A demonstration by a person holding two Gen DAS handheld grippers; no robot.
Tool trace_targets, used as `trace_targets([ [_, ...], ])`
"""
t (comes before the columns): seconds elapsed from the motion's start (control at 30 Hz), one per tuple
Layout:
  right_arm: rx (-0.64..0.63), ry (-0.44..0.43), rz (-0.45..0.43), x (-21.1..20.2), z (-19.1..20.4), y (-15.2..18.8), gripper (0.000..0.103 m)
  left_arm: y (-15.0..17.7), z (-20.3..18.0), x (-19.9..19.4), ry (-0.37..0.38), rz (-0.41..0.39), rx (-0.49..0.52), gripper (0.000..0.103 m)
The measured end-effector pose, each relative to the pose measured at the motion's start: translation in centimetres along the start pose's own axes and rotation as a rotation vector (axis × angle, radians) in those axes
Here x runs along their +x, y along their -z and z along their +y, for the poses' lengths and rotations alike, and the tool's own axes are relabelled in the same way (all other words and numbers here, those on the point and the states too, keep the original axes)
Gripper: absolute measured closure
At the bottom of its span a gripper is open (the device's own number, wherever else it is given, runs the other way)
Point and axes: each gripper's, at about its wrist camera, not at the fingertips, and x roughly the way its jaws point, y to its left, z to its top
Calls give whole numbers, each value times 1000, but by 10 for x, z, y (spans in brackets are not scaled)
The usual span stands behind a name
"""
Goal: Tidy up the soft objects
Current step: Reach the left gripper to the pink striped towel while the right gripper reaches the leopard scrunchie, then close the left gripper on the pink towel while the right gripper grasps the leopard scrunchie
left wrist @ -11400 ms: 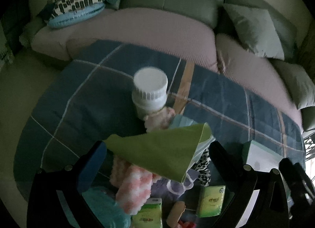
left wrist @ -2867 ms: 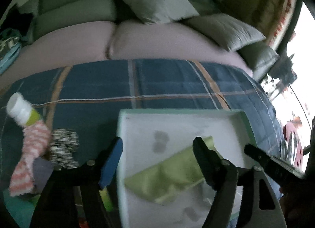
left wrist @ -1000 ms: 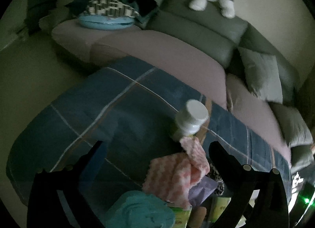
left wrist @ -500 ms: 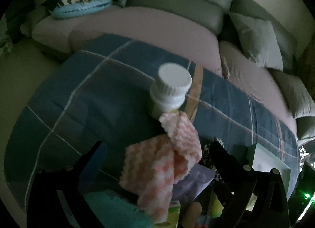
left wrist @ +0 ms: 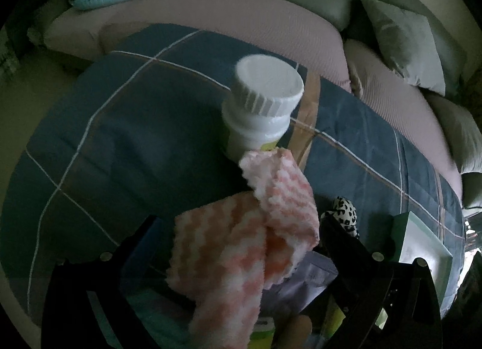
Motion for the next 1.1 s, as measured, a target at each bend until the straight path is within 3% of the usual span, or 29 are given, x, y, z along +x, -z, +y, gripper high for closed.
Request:
trace_targets([
  [0.07, 1, -1, 0, 0, 0, 0, 75, -1, -2, 4, -3, 5, 1, 6],
  [0.13, 4, -4, 2, 0, 0, 0, 83, -1, -3, 8, 0, 15, -3, 22],
  [0.27, 11, -8, 5, 1, -1, 0, 86, 0, -4, 15, 5, 34, -2, 30],
  [0.33, 17, -10, 8, 1, -2, 1, 86, 1, -6, 18, 13, 39, 0, 46],
  [0.53, 32, -15, 9, 1, -6, 0, 88, 2, -8, 24, 32, 54, 0, 73],
  [0.73, 38, -20, 8, 0, -9, -1, 89, 3, -9, 22, 48, 43, -5, 83],
  [1.1, 57, -23, -14, -4, -13, 0, 93, 5, 5, 9, 73, 19, -37, 84],
])
